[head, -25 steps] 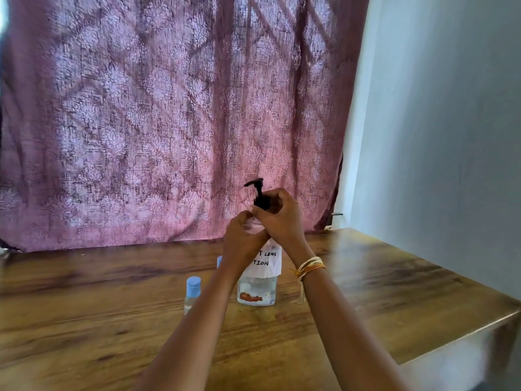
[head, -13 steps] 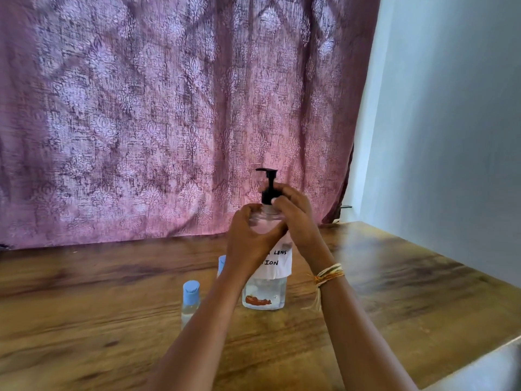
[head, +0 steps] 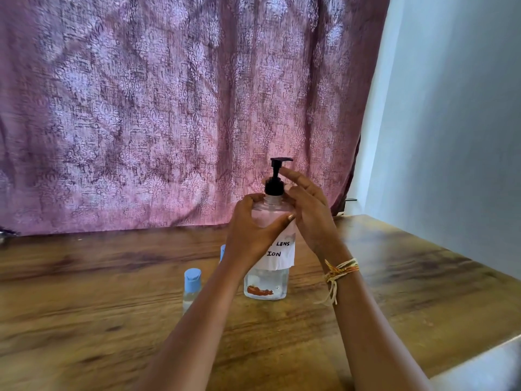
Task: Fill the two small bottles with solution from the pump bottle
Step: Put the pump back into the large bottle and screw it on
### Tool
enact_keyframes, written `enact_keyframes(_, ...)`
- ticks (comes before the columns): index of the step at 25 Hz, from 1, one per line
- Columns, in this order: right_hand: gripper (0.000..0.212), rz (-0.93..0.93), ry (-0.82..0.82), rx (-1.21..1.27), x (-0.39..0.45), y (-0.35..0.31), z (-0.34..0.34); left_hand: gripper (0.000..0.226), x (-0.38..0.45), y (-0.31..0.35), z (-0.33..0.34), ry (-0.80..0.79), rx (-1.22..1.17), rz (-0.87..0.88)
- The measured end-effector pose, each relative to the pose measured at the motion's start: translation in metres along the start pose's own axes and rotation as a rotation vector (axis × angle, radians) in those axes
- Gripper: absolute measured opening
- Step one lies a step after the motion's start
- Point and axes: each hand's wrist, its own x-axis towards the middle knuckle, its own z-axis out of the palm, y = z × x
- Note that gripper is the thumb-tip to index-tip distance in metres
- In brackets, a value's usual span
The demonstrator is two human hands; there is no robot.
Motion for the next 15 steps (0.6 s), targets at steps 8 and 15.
enact_keyframes(8,0.036,-0.044,-0.022,-0.032,-0.003,0.002,-0.001,0.080,-0.007,0.004,-0.002,-0.041,-0.090,-0.043)
enact_keyframes(15,0.031,-0.027,-0.013,-0.014,-0.002,0.000,-0.003,0.051,-0.012,0.007,-0.003,-0.078,-0.134,-0.071)
